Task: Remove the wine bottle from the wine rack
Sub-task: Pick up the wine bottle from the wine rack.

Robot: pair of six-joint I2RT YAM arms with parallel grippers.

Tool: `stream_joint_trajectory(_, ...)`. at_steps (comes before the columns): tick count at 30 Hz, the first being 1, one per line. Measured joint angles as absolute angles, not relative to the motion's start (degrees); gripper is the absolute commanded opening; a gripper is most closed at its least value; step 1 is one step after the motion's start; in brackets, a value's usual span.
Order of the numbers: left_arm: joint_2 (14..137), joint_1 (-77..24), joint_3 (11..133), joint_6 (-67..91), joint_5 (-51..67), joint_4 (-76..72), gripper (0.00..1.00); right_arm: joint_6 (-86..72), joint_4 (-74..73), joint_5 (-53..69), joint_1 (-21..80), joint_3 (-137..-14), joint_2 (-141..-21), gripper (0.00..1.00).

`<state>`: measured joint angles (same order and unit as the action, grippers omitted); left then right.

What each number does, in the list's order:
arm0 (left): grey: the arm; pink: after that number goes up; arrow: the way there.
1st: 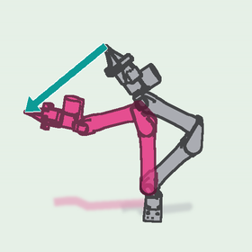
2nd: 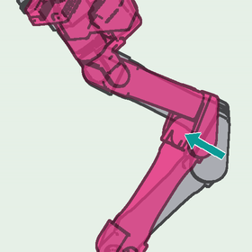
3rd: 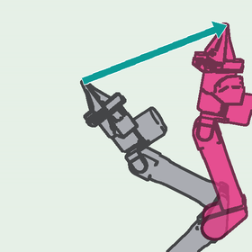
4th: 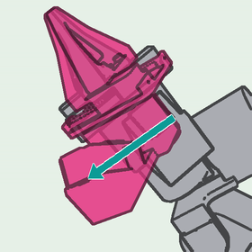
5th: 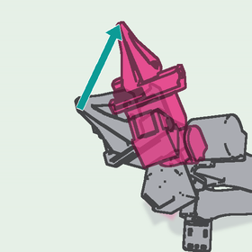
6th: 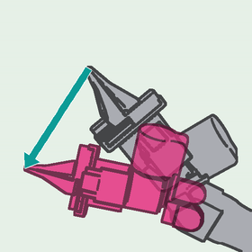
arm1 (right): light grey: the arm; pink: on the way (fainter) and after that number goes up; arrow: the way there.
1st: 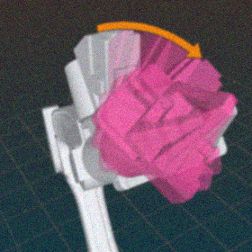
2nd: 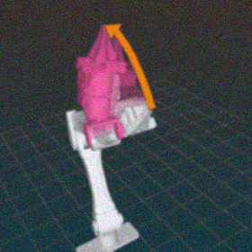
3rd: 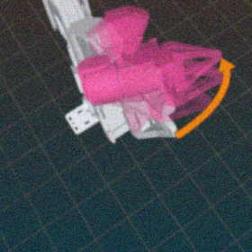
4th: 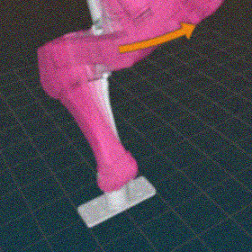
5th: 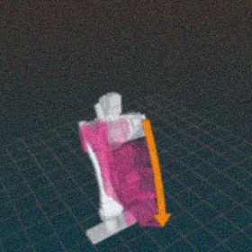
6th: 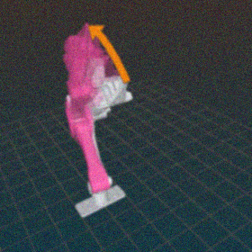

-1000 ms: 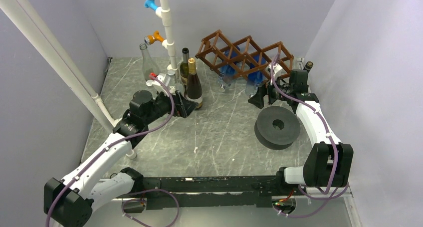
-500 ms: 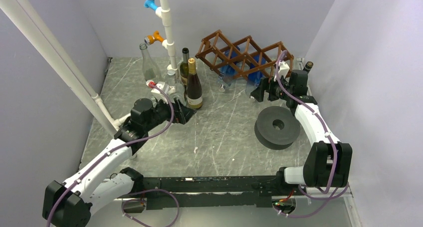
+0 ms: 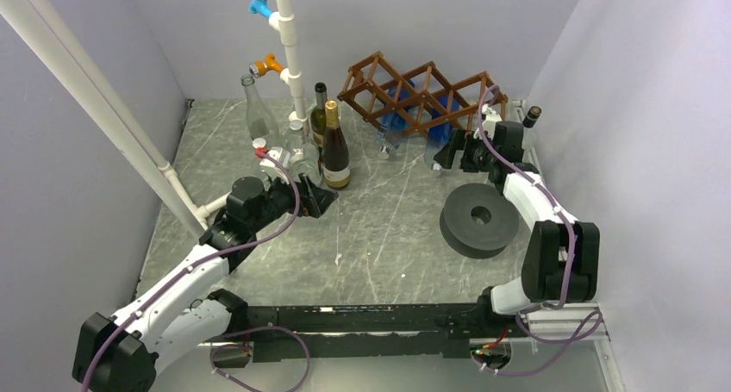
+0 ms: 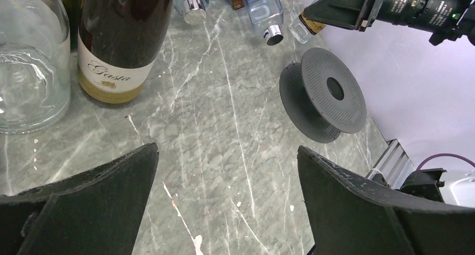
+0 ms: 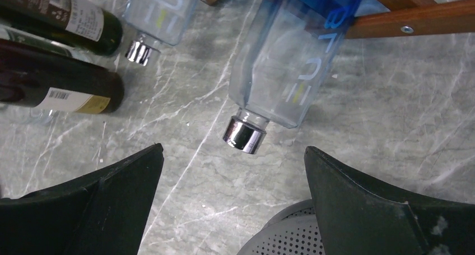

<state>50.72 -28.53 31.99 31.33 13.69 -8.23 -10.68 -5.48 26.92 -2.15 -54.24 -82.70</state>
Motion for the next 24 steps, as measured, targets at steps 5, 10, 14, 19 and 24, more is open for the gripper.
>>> stream_joint_trajectory(5,50.8,-28.5,30.9,32.2,13.7,-9.4,1.0,-13.5,-3.9,25.0,-2.2,-54.2,-85.1,0.99)
stream_joint_trajectory(10,50.8,-28.5,30.3,32.4,13.6,-10.3,1.0,-16.0,-3.0,23.0,-2.1,-54.3,-88.1,0.99)
stream_joint_trajectory(14,50.9,-28.5,30.3,32.4,13.6,-10.6,1.0,-17.8,-3.0,21.2,-2.0,-55.3,-90.4,0.99)
stream_joint_trajectory(19,51.1,-28.5,30.2,32.5,13.6,-11.4,0.99,-19.6,-2.9,18.8,-1.4,-56.4,-91.7,0.99)
stream_joint_trajectory(24,51.3,-28.5,30.2,32.6,13.6,-11.4,0.99,-21.9,-2.3,17.0,-0.2,-58.3,-94.6,0.98)
